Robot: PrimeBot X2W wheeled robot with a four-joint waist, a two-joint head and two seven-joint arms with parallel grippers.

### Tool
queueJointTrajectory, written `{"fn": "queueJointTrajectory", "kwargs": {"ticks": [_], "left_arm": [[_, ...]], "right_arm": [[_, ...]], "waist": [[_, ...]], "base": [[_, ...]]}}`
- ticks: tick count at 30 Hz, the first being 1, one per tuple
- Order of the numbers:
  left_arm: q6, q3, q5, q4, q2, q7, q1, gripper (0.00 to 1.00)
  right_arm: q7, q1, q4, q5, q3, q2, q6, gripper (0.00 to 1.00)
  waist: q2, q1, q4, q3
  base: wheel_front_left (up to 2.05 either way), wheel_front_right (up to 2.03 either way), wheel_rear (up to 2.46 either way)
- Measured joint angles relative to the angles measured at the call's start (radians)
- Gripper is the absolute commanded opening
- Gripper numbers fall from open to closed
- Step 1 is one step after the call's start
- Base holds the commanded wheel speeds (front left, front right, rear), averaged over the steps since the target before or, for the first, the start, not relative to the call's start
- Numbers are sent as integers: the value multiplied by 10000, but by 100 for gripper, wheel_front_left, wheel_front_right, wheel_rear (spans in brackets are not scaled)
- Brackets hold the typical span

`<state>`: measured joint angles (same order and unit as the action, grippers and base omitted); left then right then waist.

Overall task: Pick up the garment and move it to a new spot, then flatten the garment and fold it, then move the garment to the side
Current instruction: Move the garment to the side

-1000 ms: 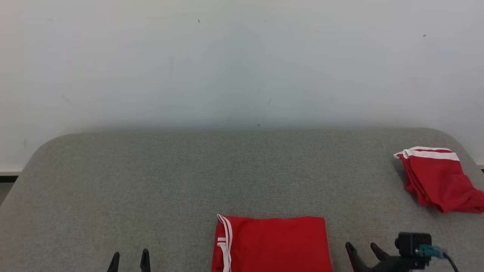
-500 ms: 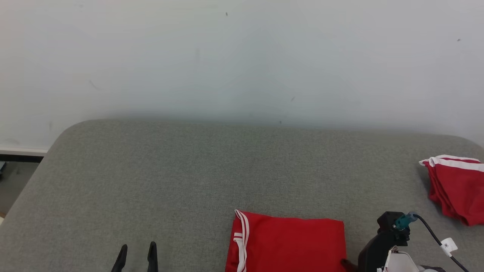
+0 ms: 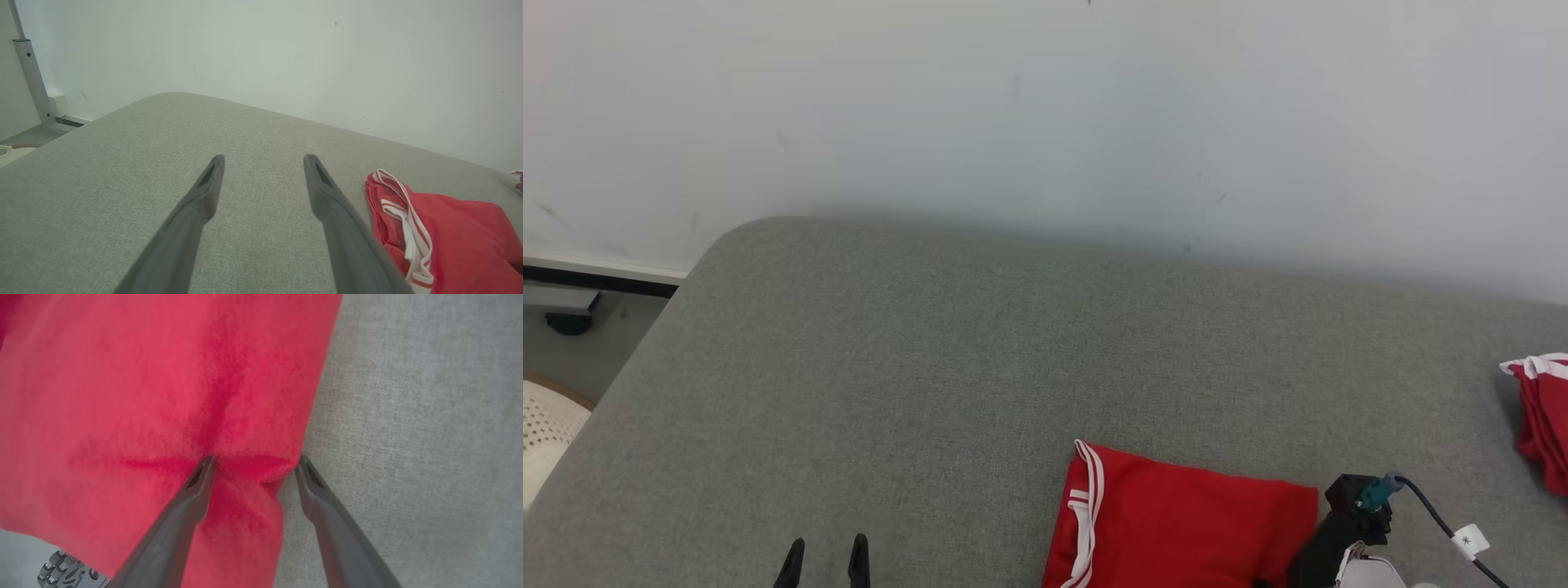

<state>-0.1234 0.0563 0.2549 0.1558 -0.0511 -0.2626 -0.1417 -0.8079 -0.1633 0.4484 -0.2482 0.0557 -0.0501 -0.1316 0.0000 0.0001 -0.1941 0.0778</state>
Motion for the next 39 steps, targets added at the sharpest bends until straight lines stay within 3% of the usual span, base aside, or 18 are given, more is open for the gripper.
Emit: {"fn": "queueJointTrajectory", "kwargs": {"ticks": [7,8,9,10,11,23,30,39], "left_arm": [[-12,82,-15,-128,0,0,-6,100],[-13,84,-13,-144,0,0,-10,100],[-13,84,-12,-153,0,0,-15,100],[-13,81,-10,-161,0,0,-18,100],[-13,84,-6,-167,0,0,-21,100],[17,238,209,-399,0,0,-21,100],[52,384,267,-545,0,0,-11,100],[0,876,199,-1292,0,0,711,100]], "right_arm": [[441,-363,662,704,-247,-13,0,100],[476,-403,738,738,-263,-17,0,81],[520,-431,777,769,-295,-19,0,47],[545,-453,794,851,-336,-21,0,33],[640,-472,769,930,-474,-21,0,2],[1041,-706,270,2681,-291,-151,-2,0],[955,-1556,203,2562,-767,-1452,-2,0],[466,-4289,646,1977,-1202,-3285,-2,0]], "waist": [[0,-1,-287,-117],[-1,-1,-299,-120],[-1,-1,-296,-115],[0,-1,-286,-109],[0,-1,-273,-101],[0,-1,107,-172],[0,0,351,-418],[1,0,476,-1384]], "base": [[0,0,0],[0,0,0],[0,0,0],[0,0,0],[0,0,0],[0,0,0],[0,0,0],[0,0,0]]}}
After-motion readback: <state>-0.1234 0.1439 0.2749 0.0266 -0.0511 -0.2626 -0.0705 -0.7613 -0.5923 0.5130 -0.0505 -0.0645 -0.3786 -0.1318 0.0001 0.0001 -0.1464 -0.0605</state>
